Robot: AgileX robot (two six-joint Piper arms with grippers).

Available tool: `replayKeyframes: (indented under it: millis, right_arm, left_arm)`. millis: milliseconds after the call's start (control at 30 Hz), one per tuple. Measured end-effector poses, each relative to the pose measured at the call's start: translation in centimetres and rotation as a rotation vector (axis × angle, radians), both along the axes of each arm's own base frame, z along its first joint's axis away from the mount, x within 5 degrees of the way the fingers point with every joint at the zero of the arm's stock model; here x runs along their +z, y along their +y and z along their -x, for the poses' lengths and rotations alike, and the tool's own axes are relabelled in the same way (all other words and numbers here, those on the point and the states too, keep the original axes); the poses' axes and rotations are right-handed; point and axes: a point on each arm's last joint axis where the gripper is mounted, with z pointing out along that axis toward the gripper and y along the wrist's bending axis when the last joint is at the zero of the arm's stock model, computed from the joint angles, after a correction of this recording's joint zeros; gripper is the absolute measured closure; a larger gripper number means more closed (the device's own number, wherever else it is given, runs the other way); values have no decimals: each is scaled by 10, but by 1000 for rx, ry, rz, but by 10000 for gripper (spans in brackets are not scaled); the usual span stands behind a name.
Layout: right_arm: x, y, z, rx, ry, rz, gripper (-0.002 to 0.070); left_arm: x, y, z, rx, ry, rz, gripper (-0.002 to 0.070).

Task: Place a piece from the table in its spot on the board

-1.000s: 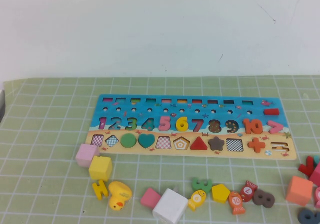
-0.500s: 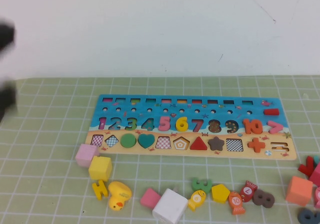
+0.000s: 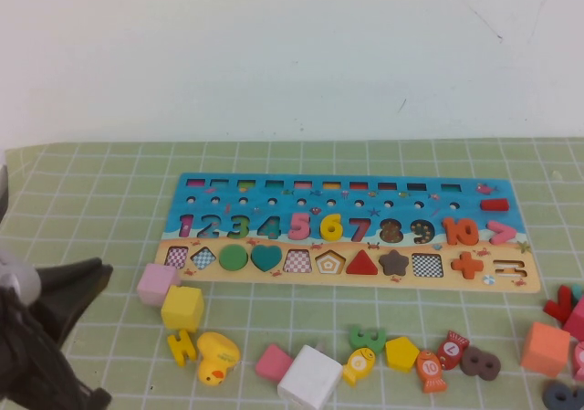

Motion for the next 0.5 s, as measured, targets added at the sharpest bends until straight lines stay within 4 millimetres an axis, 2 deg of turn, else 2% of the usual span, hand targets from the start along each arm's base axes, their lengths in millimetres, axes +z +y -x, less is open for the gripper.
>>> replayKeyframes:
  millis: [367,500]
  right_arm:
    - [0,0,0,0,0,0,679]
    - [0,0,0,0,0,0,679]
  left_arm:
    - [-21,2,2,6,61,-40,677]
    - [-23,10,7,43,49,-31,677]
